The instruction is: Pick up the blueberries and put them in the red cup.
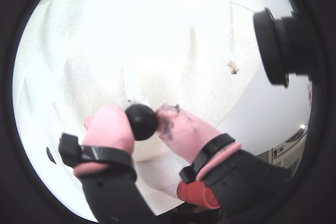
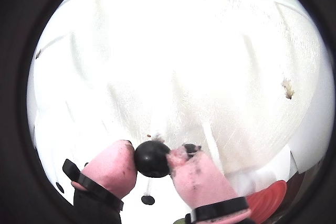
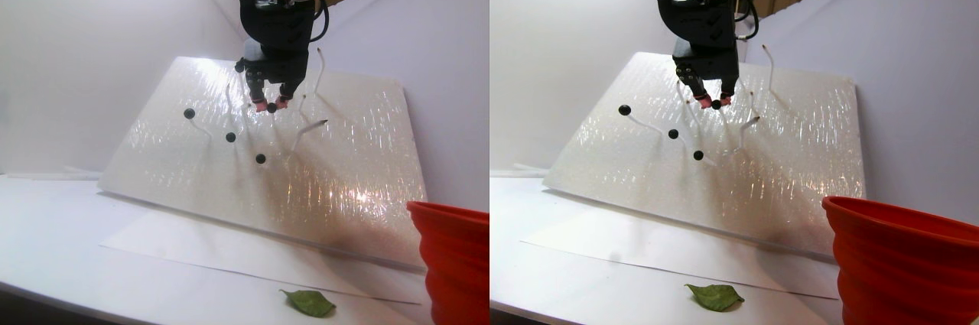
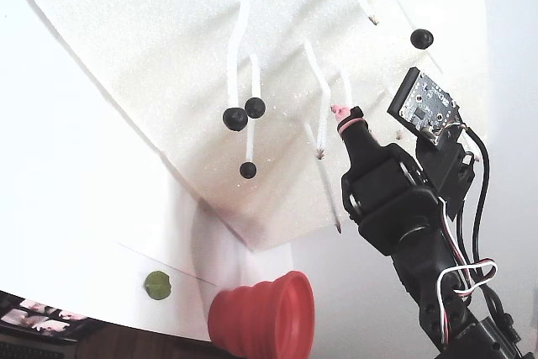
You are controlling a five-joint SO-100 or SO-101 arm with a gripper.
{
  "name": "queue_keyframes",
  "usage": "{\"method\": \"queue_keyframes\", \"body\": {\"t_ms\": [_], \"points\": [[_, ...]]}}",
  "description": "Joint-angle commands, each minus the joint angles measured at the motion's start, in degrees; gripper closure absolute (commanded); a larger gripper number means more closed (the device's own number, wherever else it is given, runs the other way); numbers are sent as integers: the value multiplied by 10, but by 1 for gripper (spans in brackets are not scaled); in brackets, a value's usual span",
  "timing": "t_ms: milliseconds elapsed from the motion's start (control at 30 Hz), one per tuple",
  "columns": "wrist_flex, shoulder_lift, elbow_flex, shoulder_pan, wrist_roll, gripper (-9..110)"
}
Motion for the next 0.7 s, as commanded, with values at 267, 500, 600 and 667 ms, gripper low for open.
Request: {"method": "queue_keyframes", "body": {"t_ms": [267, 500, 600, 667], "points": [[1, 125, 25, -6, 4, 91], [25, 156, 43, 4, 1, 91], [33, 168, 52, 12, -4, 91], [43, 175, 54, 18, -7, 91]]}}
